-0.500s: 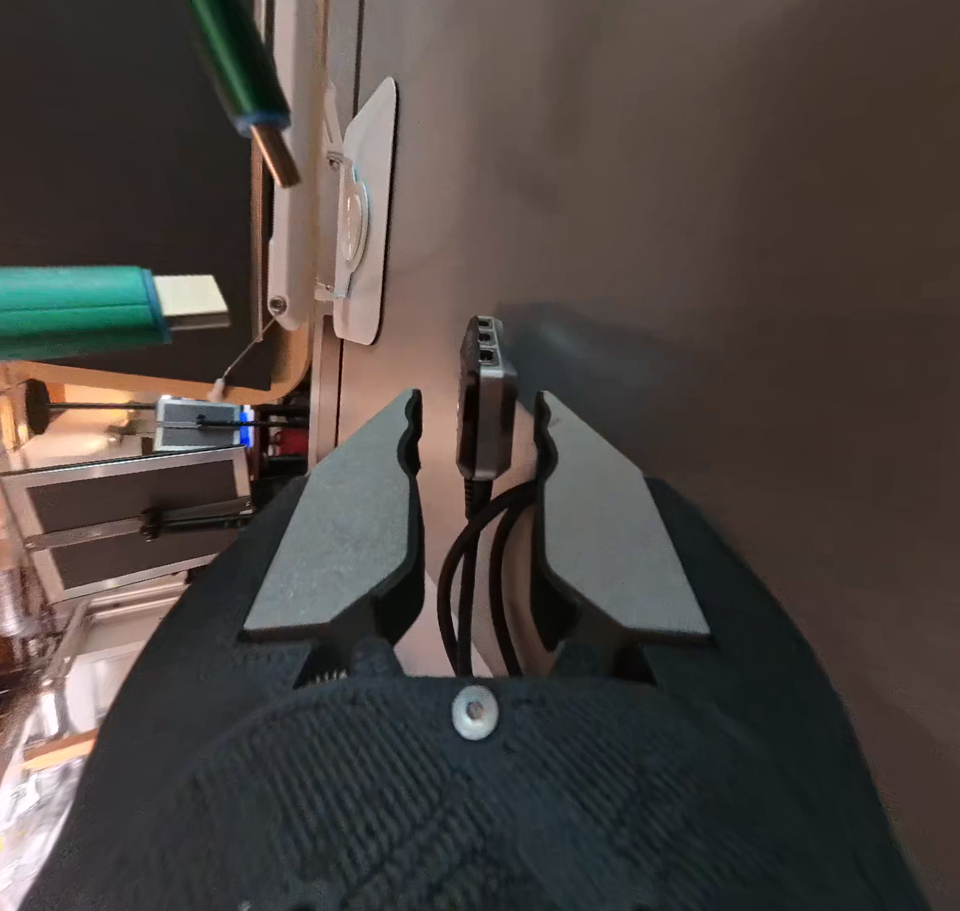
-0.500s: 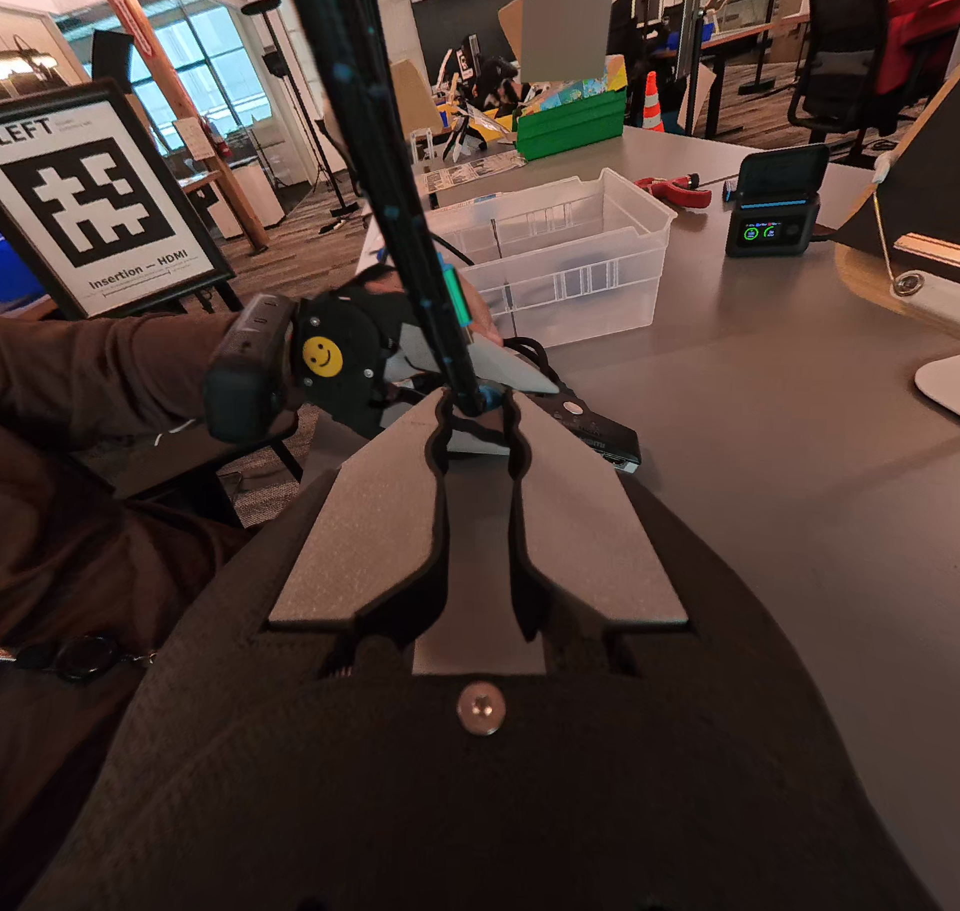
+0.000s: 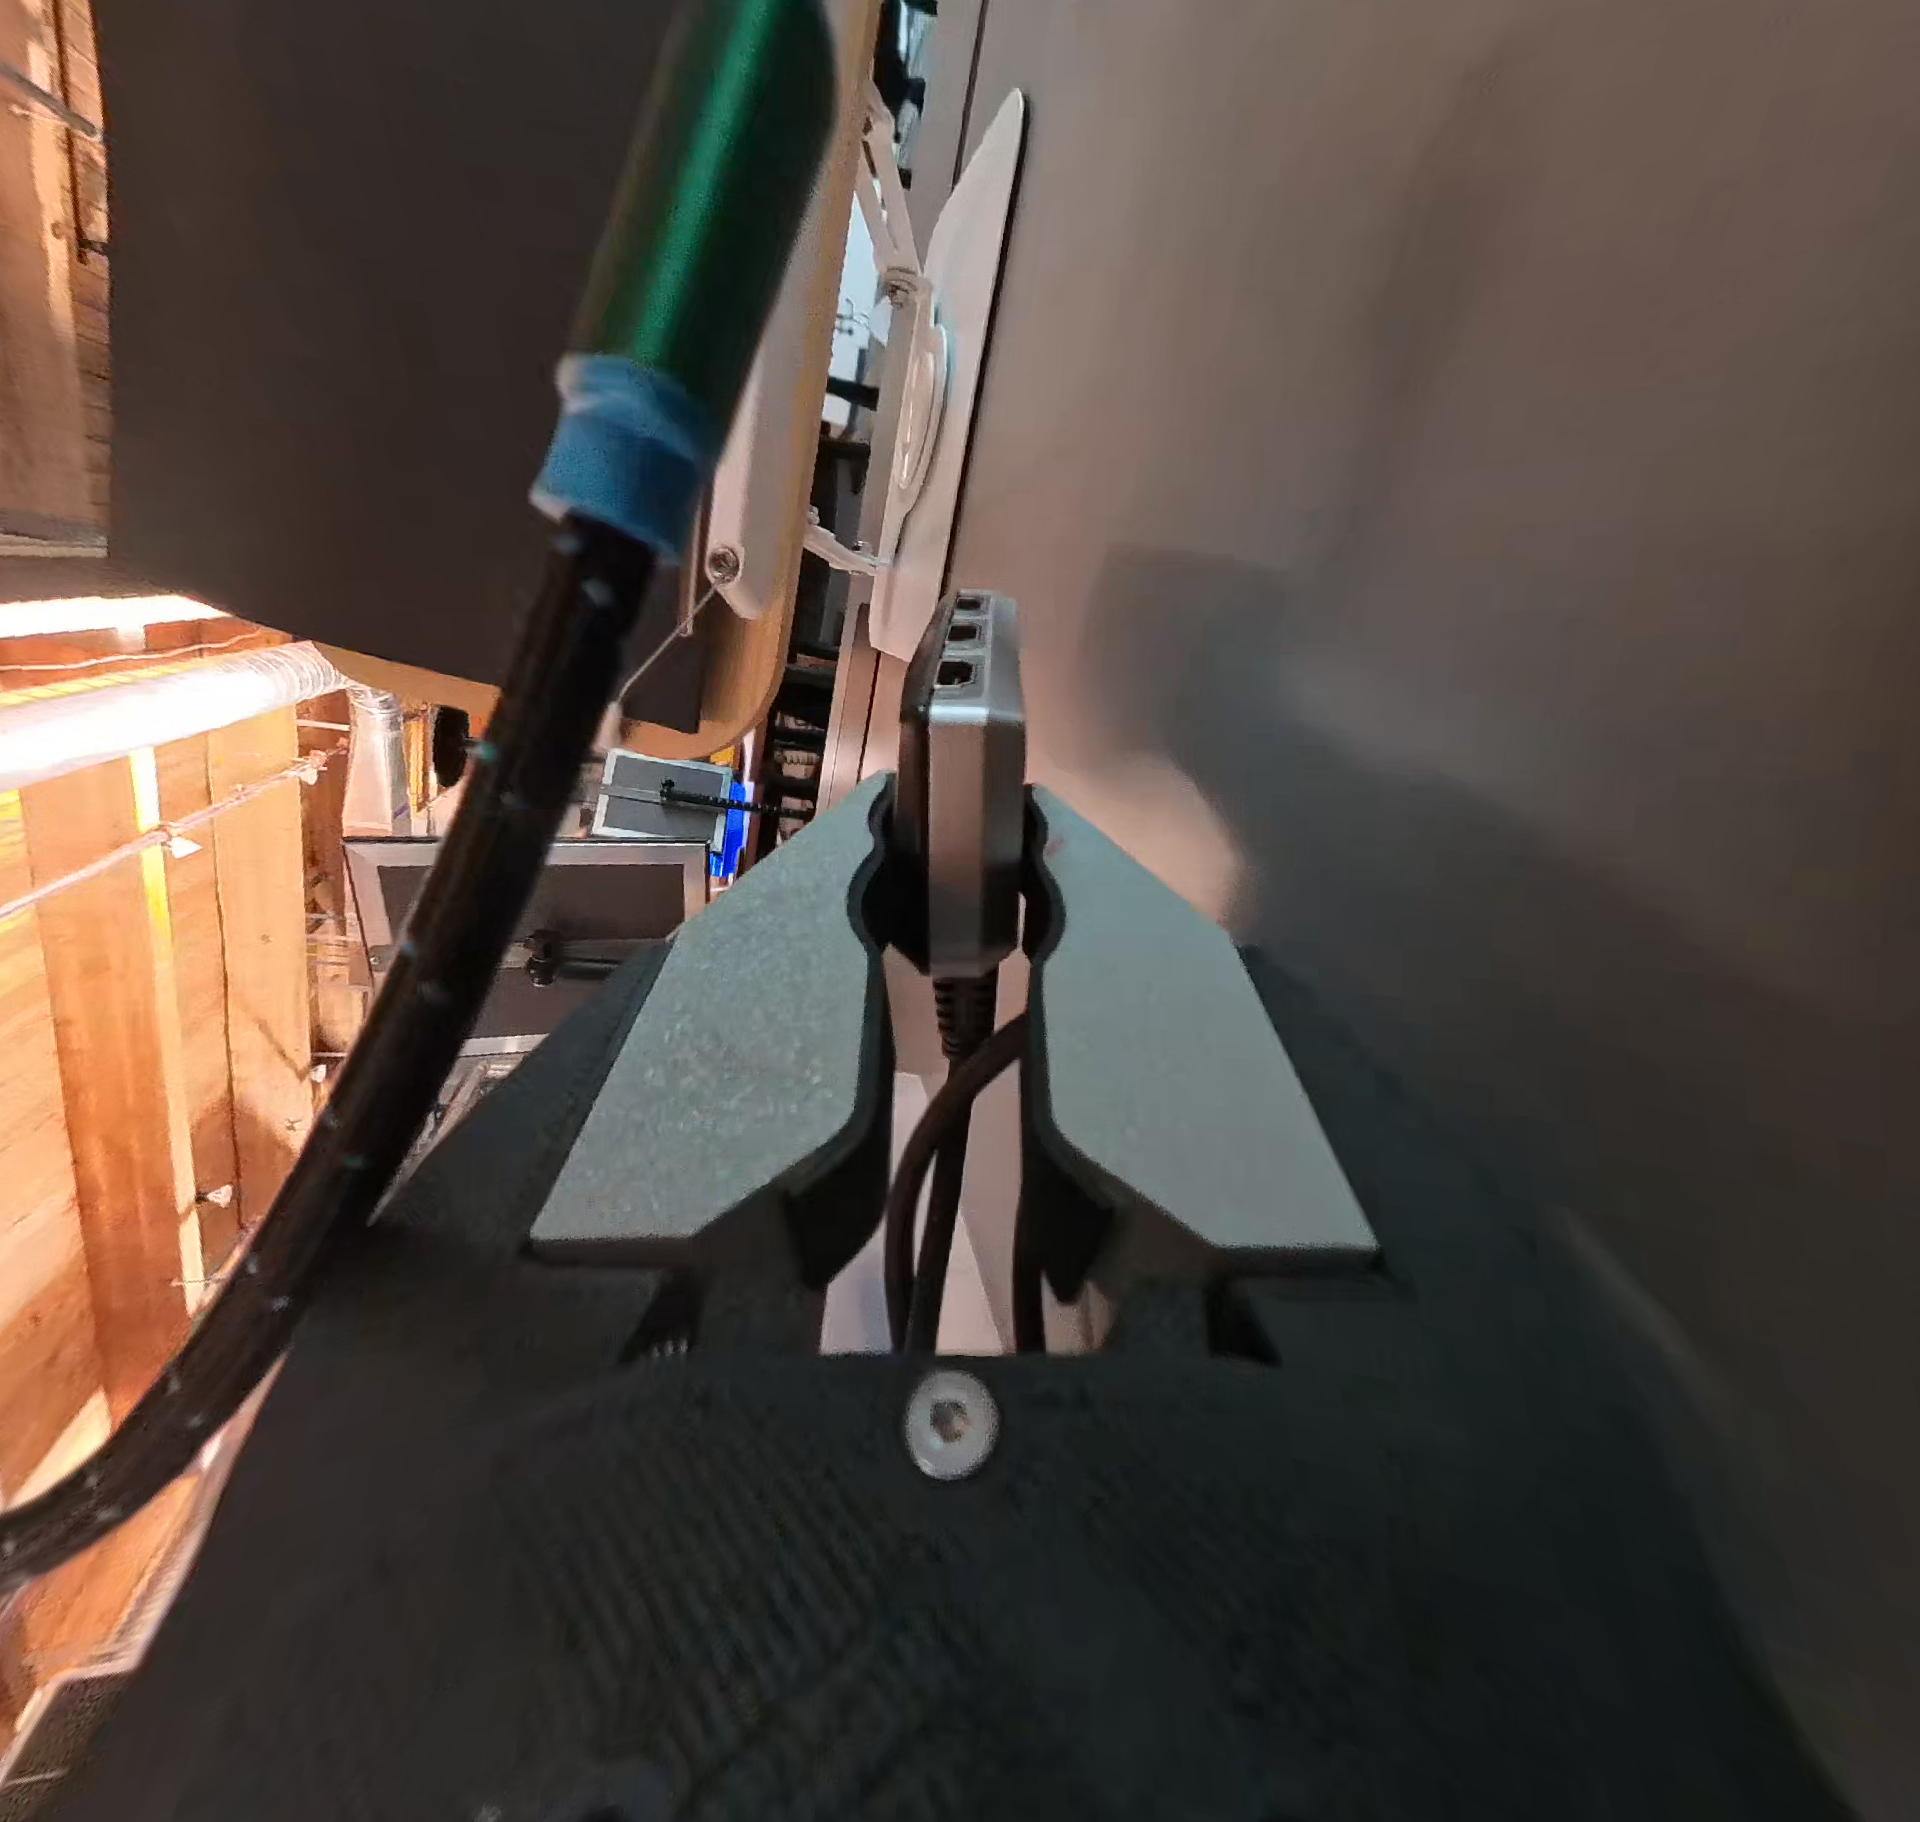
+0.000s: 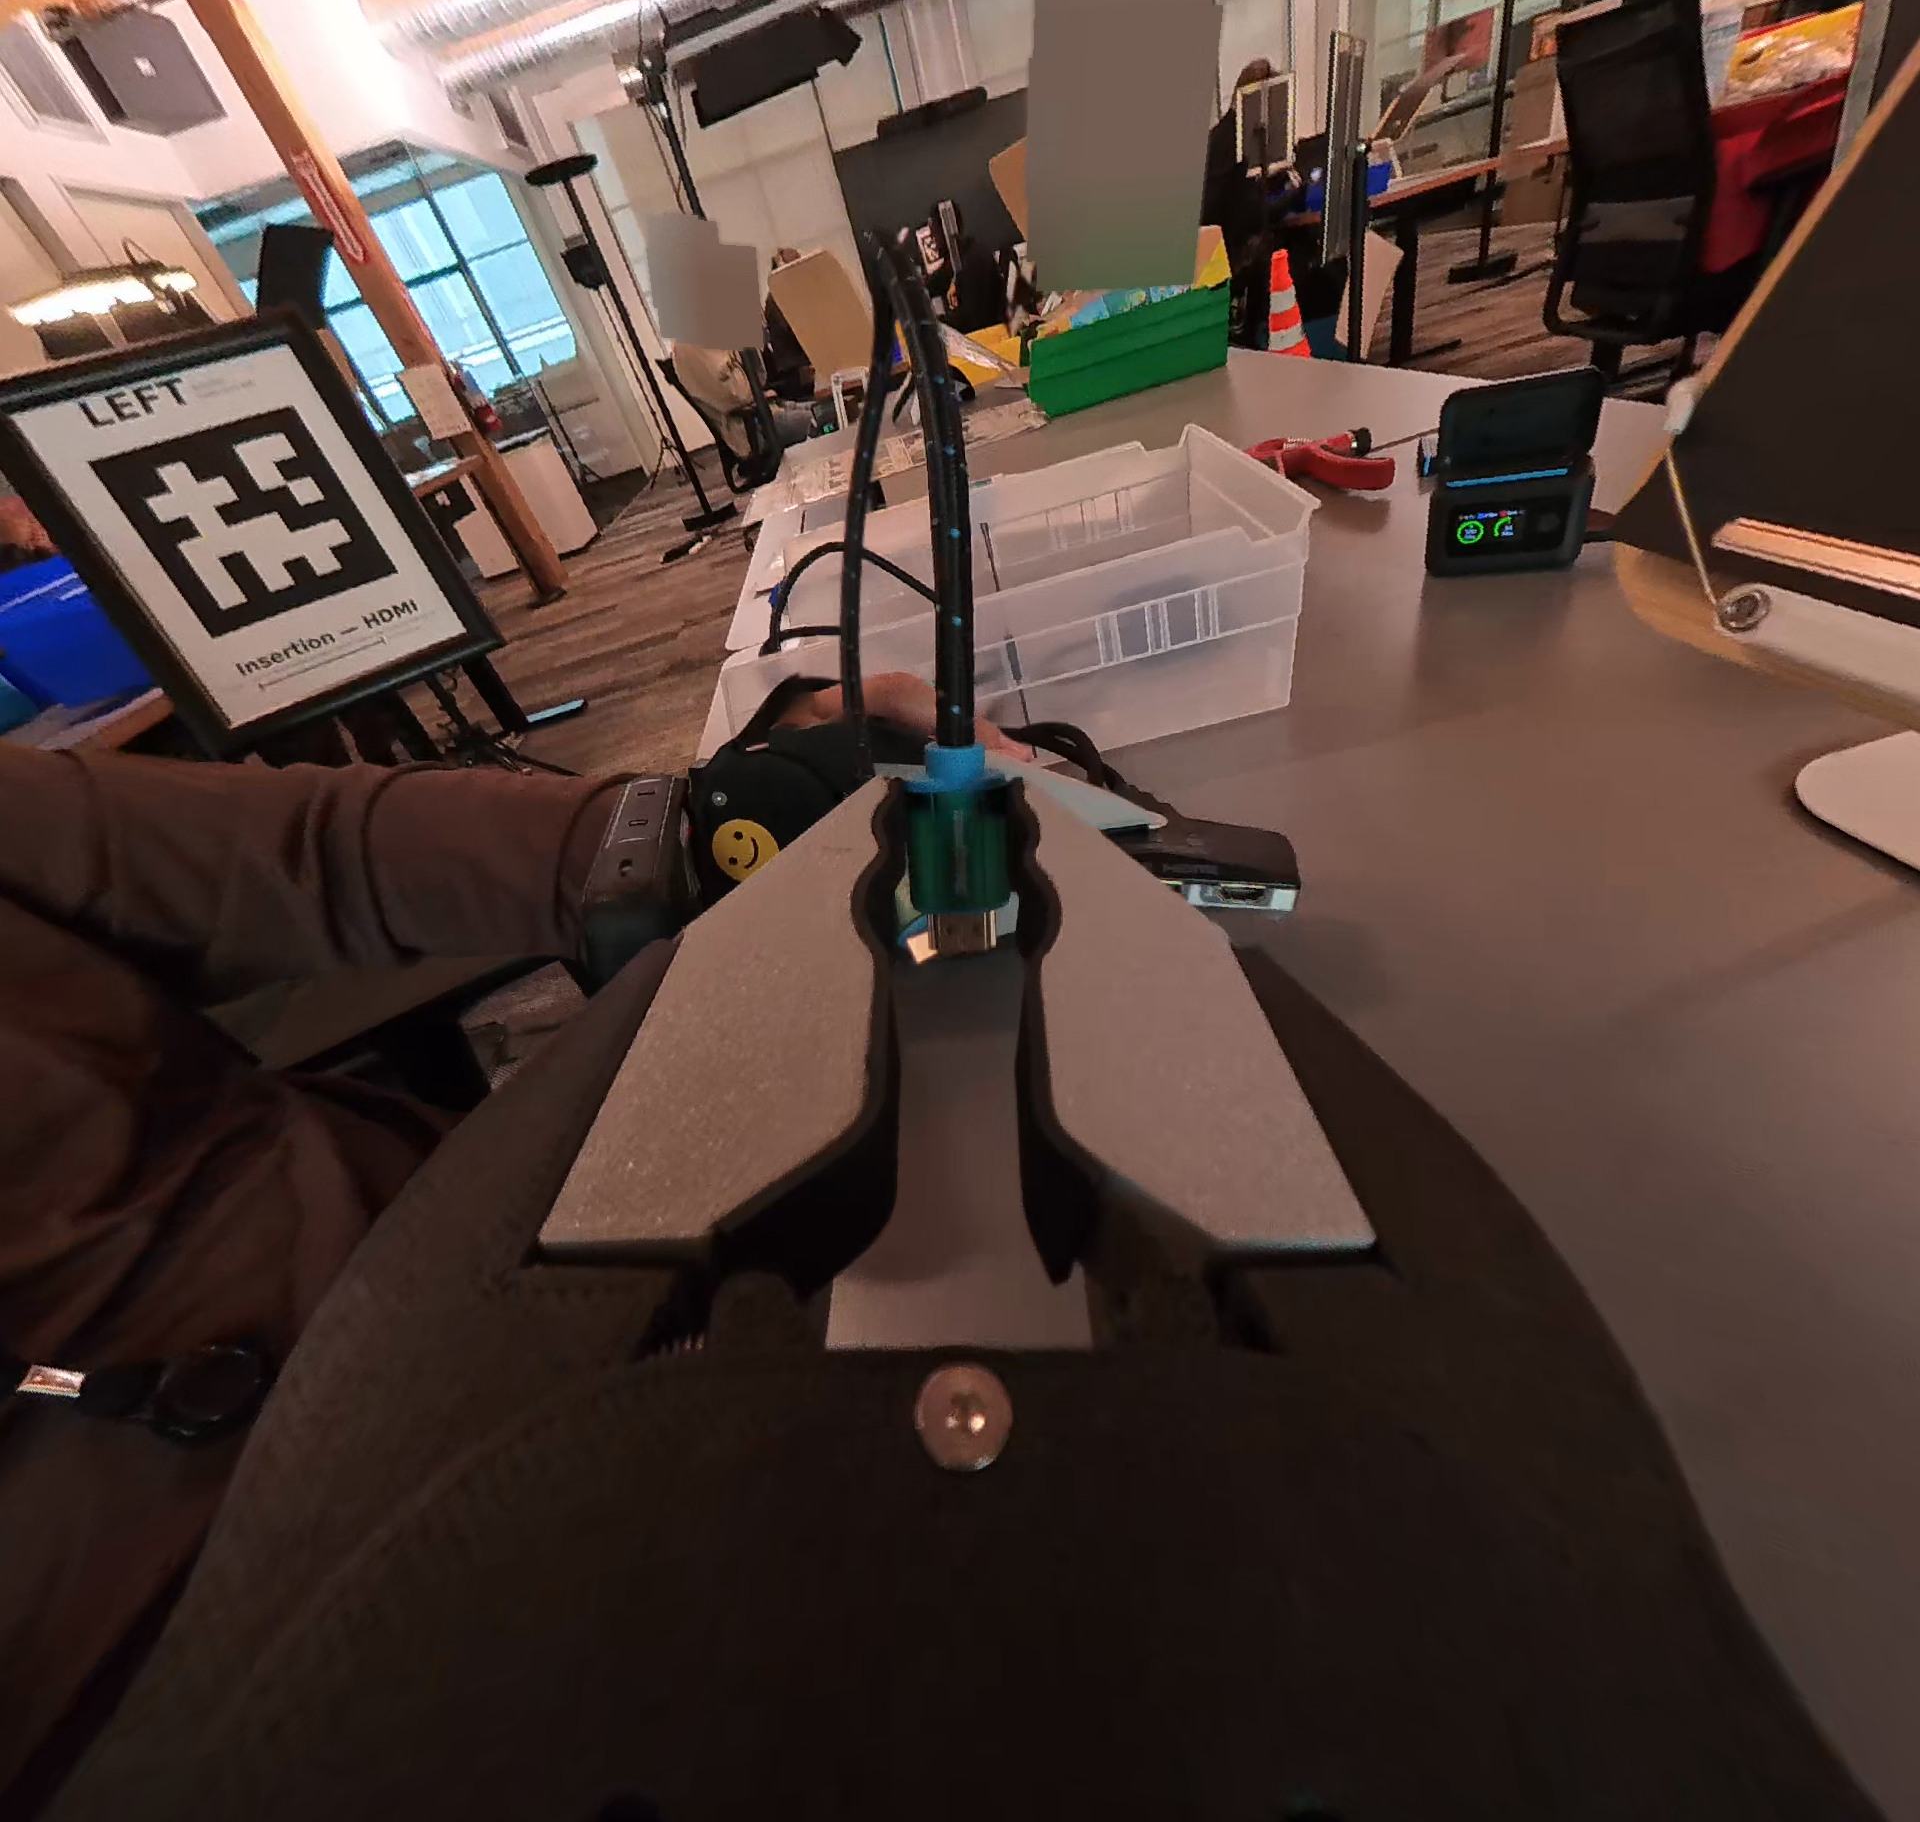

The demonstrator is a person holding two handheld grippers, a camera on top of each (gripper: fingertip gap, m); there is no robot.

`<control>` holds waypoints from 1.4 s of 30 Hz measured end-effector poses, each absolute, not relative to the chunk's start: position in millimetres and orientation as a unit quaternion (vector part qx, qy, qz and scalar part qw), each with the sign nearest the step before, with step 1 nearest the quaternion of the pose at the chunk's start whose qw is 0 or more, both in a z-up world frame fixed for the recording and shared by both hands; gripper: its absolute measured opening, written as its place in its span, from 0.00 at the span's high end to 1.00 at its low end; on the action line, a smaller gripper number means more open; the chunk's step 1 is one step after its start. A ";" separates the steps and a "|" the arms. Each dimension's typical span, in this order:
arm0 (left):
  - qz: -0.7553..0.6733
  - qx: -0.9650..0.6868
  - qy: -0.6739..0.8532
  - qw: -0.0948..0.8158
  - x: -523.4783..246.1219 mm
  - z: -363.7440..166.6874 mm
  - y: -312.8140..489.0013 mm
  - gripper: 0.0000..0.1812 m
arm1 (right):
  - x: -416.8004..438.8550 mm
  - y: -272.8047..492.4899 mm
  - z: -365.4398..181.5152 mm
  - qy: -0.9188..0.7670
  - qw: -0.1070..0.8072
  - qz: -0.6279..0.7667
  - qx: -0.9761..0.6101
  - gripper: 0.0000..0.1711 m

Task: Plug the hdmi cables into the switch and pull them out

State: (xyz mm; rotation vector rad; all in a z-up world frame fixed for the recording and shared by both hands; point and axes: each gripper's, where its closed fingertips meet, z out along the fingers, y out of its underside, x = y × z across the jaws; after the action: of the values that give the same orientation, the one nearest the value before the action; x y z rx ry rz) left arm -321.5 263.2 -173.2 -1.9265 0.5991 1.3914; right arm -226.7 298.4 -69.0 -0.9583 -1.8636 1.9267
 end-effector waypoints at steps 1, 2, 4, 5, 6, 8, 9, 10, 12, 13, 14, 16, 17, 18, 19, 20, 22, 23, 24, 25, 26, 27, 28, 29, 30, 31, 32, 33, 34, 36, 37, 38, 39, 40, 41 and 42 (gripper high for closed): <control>0.538 -0.738 0.231 0.335 -322.1 -173.5 262.8 0.89 | -228.1 300.2 -71.4 -0.648 0.147 0.665 -0.340 0.91; 0.541 -0.737 0.228 0.335 -322.7 -172.2 262.7 0.90 | -230.4 301.6 -75.8 -0.653 0.150 0.655 -0.349 0.91; 0.534 -0.741 0.218 0.344 -322.5 -170.9 262.8 0.89 | -235.1 302.2 -87.2 -0.670 0.159 0.627 -0.363 0.91; 0.531 -0.742 0.213 0.349 -322.7 -170.0 262.7 0.89 | -237.1 301.7 -93.3 -0.680 0.162 0.613 -0.368 0.91; 0.531 -0.742 0.208 0.353 -322.9 -168.4 262.2 0.89 | -238.6 300.8 -99.0 -0.690 0.165 0.599 -0.372 0.91; 0.524 -0.744 0.195 0.366 -321.6 -162.5 260.9 0.91 | -240.9 298.9 -108.3 -0.707 0.173 0.574 -0.374 0.91; 0.522 -0.744 0.186 0.374 -320.8 -156.8 259.8 0.91 | -242.0 298.3 -113.0 -0.717 0.178 0.561 -0.374 0.91; 0.519 -0.744 0.177 0.381 -319.4 -149.2 258.7 0.90 | -243.2 297.8 -117.7 -0.725 0.184 0.547 -0.375 0.91; 0.505 -0.752 0.168 0.389 -314.5 -132.2 259.0 0.90 | -245.2 294.6 -124.5 -0.737 0.191 0.530 -0.372 0.91; 0.500 -0.755 0.165 0.392 -311.4 -121.7 260.5 0.90 | -245.5 290.7 -125.6 -0.740 0.188 0.531 -0.368 0.91; 0.493 -0.757 0.167 0.395 -306.8 -111.8 263.6 0.90 | -245.5 285.4 -124.6 -0.738 0.181 0.540 -0.362 0.91; 0.478 -0.767 0.177 0.391 -295.9 -97.0 272.1 0.90 | -245.8 275.8 -119.5 -0.726 0.169 0.567 -0.352 0.92; 0.480 -0.764 0.183 0.390 -291.0 -89.1 276.9 0.90 | -246.4 272.9 -116.9 -0.718 0.164 0.580 -0.349 0.92; 0.487 -0.758 0.191 0.390 -287.4 -82.2 281.1 0.90 | -246.3 270.8 -114.4 -0.710 0.158 0.592 -0.347 0.94; 0.497 -0.751 0.196 0.388 -285.7 -77.0 284.4 0.90 | -245.7 269.8 -112.0 -0.701 0.148 0.606 -0.346 0.94; 0.508 -0.743 0.201 0.386 -285.8 -73.7 286.6 0.90 | -244.8 270.2 -109.4 -0.692 0.140 0.618 -0.345 0.94; 0.522 -0.733 0.207 0.384 -288.0 -73.1 287.5 0.90 | -243.5 275.3 -105.2 -0.682 0.138 0.630 -0.345 0.94; 0.524 -0.732 0.207 0.383 -289.7 -75.4 286.3 0.90 | -242.8 278.2 -102.3 -0.677 0.140 0.636 -0.344 0.94; 0.524 -0.732 0.205 0.383 -291.9 -77.9 284.3 0.90 | -241.8 280.6 -98.6 -0.671 0.142 0.643 -0.342 0.94; 0.526 -0.732 0.201 0.384 -294.5 -79.4 281.6 0.90 | -240.4 282.2 -93.7 -0.664 0.143 0.652 -0.337 0.94; 0.525 -0.734 0.196 0.384 -297.7 -81.3 278.5 0.90 | -238.7 283.4 -87.9 -0.655 0.143 0.664 -0.331 0.94; 0.525 -0.736 0.189 0.384 -301.4 -82.4 275.0 0.90 | -237.4 285.1 -83.0 -0.646 0.142 0.674 -0.328 0.95; 0.525 -0.736 0.182 0.385 -305.2 -82.4 271.3 0.90 | -236.8 287.7 -79.6 -0.638 0.140 0.681 -0.329 0.95; 0.523 -0.739 0.176 0.386 -308.9 -82.6 267.6 0.90 | -236.9 290.8 -77.4 -0.631 0.139 0.686 -0.333 0.95; 0.520 -0.743 0.170 0.386 -312.2 -82.9 264.0 0.90 | -237.1 294.0 -75.8 -0.625 0.138 0.691 -0.337 0.95; 0.517 -0.746 0.166 0.386 -315.0 -83.2 260.9 0.90 | -237.3 296.9 -74.3 -0.618 0.136 0.695 -0.341 0.95; 0.514 -0.748 0.168 0.386 -315.9 -83.9 258.7 0.90 | -237.2 298.8 -73.1 -0.612 0.130 0.700 -0.344 0.95; 0.511 -0.747 0.178 0.387 -314.5 -84.9 258.0 0.90 | -236.9 299.8 -72.1 -0.606 0.121 0.705 -0.347 0.95; 0.510 -0.743 0.194 0.388 -311.1 -86.2 258.1 0.90 | -236.5 300.2 -71.6 -0.601 0.110 0.711 -0.349 0.94; 0.522 -0.727 0.224 0.385 -304.0 -86.8 258.7 0.90 | -237.1 299.7 -73.1 -0.594 0.090 0.715 -0.357 0.94; 0.534 -0.716 0.237 0.382 -301.1 -86.3 259.1 0.90 | -237.7 299.1 -75.0 -0.594 0.084 0.714 -0.361 0.94; 0.547 -0.704 0.249 0.379 -298.8 -85.5 259.5 0.90 | -238.1 297.9 -76.8 -0.597 0.080 0.711 -0.363 0.94; 0.561 -0.692 0.258 0.373 -297.6 -85.0 259.6 0.90 | -238.1 296.1 -78.2 -0.600 0.077 0.709 -0.363 0.94; 0.576 -0.681 0.263 0.367 -297.7 -84.3 259.5 0.90 | -237.8 294.2 -79.3 -0.603 0.076 0.707 -0.362 0.94; 0.590 -0.671 0.267 0.361 -298.5 -83.8 259.2 0.90 | -237.5 292.0 -80.2 -0.606 0.074 0.705 -0.361 0.94; 0.602 -0.663 0.270 0.354 -299.7 -83.8 259.0 0.90 | -237.2 289.9 -80.9 -0.608 0.071 0.704 -0.361 0.94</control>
State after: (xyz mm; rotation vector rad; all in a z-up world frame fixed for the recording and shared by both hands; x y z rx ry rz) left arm -299.7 259.0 -83.8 -1.7137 0.6982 1.5558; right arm -237.2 289.9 -80.9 -1.0855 -1.8284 2.1163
